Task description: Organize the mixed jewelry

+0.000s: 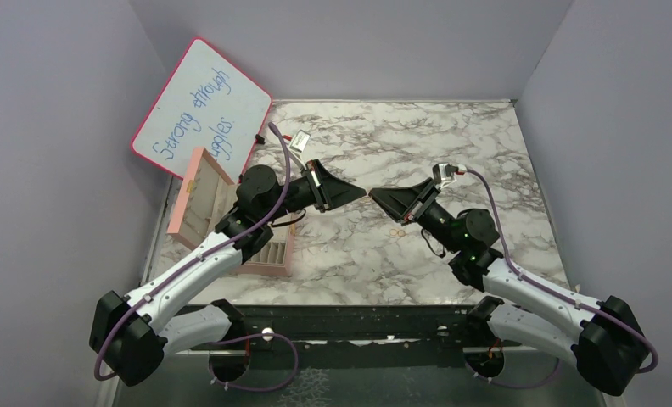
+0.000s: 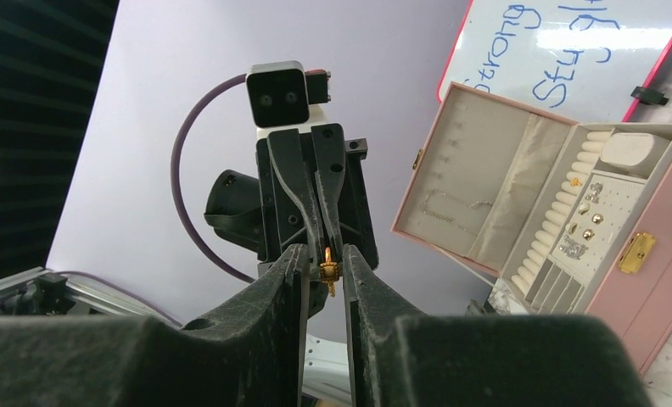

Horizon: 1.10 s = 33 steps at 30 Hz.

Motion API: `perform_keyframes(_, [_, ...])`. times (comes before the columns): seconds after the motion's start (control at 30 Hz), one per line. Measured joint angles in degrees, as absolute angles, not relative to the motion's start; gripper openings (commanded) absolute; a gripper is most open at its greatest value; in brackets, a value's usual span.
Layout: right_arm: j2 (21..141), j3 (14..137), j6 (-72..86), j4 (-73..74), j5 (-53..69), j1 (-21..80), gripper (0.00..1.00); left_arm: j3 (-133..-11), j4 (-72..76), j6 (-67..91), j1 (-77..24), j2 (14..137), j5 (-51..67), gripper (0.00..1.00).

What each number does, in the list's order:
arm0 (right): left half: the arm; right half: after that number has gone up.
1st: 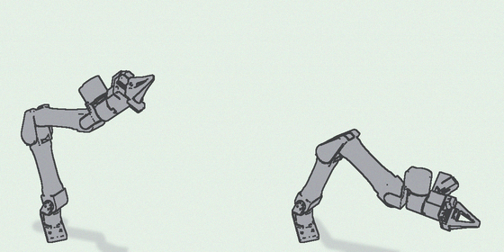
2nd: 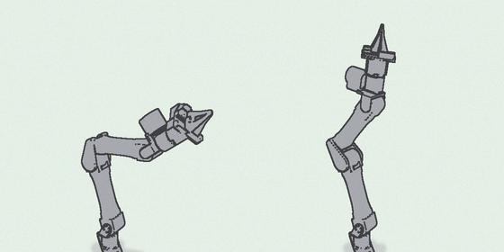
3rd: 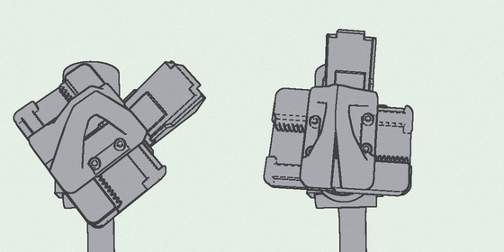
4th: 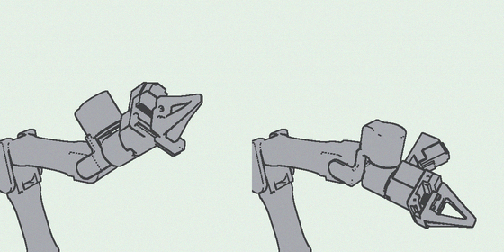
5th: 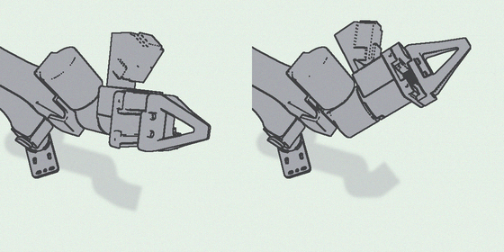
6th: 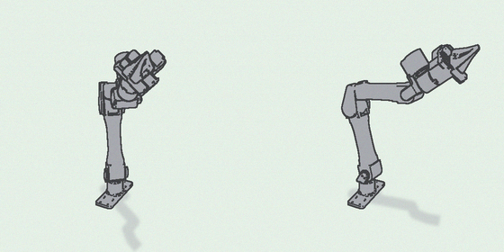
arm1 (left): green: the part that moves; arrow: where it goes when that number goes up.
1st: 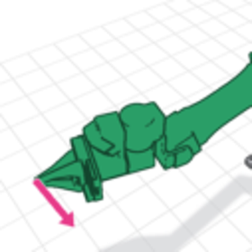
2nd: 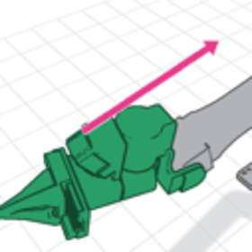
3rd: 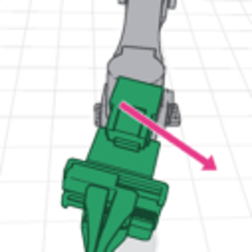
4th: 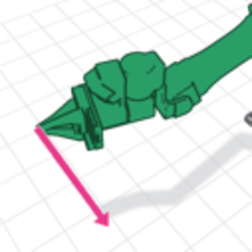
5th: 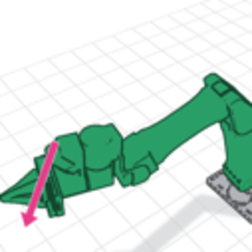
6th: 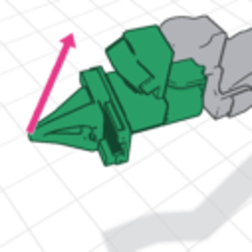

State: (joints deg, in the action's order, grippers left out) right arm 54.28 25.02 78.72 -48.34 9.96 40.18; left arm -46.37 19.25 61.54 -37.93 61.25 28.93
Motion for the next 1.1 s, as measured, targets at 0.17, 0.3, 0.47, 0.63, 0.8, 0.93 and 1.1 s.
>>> perform_keyframes(0.17, [54.3,25.0,78.7,-48.3,10.0,40.2,0.22,-46.4,19.2,61.5,-37.9,61.2,29.0,0.0])
perform_keyframes(0.3, [54.3,25.0,78.4,-48.2,10.1,40.2,0.12,-46.4,19.2,61.5,-37.9,61.2,29.0,0.0])
perform_keyframes(0.47, [54.1,25.2,77.6,-47.4,10.2,40.2,0.06,-46.3,19.2,61.5,-37.8,61.2,29.1,0.0])
perform_keyframes(0.63, [54.0,26.0,76.2,-46.2,10.2,40.2,0.04,-46.2,19.4,61.4,-37.6,61.2,29.1,0.26])
perform_keyframes(0.8, [53.9,29.0,72.3,-41.0,10.2,40.2,0.03,-46.4,16.0,57.7,-37.5,61.0,28.4,0.58])
perform_keyframes(0.93, [53.5,32.9,66.4,-33.9,10.1,40.2,0.03,-49.8,6.0,51.0,-37.3,60.4,24.5,0.65])
perform_keyframes(1.1, [53.8,36.7,58.0,-25.4,10.0,40.2,0.03,-56.0,-6.5,42.1,-36.5,56.4,15.3,0.73])
